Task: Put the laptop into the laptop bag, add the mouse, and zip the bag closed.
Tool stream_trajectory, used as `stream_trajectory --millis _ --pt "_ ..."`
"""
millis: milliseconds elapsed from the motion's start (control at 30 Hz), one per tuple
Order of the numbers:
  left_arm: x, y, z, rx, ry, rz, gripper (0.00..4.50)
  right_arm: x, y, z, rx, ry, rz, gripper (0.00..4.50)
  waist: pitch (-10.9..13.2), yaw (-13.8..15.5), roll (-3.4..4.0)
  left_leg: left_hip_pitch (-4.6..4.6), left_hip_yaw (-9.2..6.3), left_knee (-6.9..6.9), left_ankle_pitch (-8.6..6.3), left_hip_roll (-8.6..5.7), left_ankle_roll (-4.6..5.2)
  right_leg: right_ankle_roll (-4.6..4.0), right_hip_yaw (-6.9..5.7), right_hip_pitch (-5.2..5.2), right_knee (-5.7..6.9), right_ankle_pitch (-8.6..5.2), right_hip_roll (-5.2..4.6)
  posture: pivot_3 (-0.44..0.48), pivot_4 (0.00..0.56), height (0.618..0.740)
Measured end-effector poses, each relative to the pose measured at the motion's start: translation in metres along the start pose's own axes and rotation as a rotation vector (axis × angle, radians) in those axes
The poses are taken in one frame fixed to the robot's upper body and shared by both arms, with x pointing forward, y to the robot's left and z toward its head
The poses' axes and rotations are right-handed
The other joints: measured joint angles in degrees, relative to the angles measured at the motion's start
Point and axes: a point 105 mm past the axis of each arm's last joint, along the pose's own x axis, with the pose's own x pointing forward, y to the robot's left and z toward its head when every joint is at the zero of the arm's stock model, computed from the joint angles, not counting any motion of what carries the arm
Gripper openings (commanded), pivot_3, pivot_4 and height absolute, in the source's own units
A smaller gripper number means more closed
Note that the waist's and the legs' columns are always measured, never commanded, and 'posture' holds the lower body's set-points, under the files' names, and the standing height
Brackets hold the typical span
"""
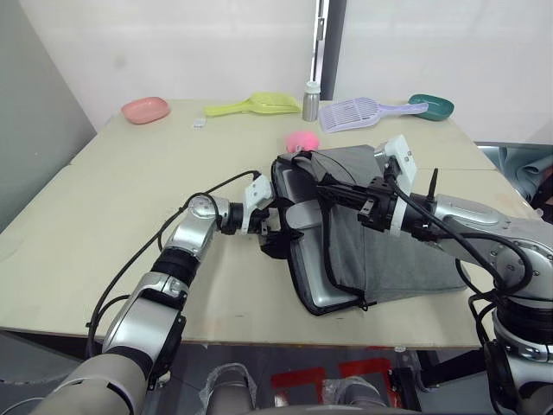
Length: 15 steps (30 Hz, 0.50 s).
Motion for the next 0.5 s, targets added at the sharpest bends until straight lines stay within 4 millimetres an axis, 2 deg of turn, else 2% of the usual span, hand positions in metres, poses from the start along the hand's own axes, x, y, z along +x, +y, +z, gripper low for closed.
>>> stream_trajectory --millis 100,133,200,267,500 --pt "0.003 0.0 -0.002 -0.005 0.007 0.002 4.49 0.0 0.0 0.0 0.001 -0.002 -0.003 0.0 0.0 0.0 0.0 0.0 0.0 0.0 0.0 0.0 0.0 0.0 0.0 0.0 0.0 0.0 0.0 0.0 0.15 0.74" --pt "0.003 0.001 -0.002 -0.005 0.012 0.005 3.97 0.0 0.0 0.001 0.001 -0.003 -0.004 0.0 0.0 0.0 0.0 0.0 0.0 0.0 0.0 0.0 0.0 0.0 0.0 0.0 0.0 0.0 0.0 0.0 0.15 0.74" --pt "0.003 0.003 -0.002 -0.01 0.014 0.013 3.2 0.0 0.0 0.001 0.001 -0.003 -0.005 0.0 0.0 -0.01 0.0 0.01 0.0 0.0 0.0 0.0 0.0 0.0 0.01 0.0 0.01 0.0 0.0 0.0 0.15 0.74" --pt "0.003 0.003 -0.002 -0.018 0.013 0.015 2.63 -0.001 0.0 0.001 0.0 -0.003 -0.006 0.0 0.0 0.0 0.0 0.0 0.0 0.0 0.0 0.0 0.0 0.0 0.0 0.0 0.0 0.0 0.0 0.0 0.15 0.74" --pt "0.015 0.0 0.006 -0.031 -0.014 0.006 2.63 -0.001 0.0 0.002 -0.003 -0.006 -0.007 0.0 0.0 0.08 0.0 -0.01 0.0 0.01 0.0 0.0 0.0 0.0 0.0 0.0 0.0 0.0 -0.01 0.0 0.15 0.74"
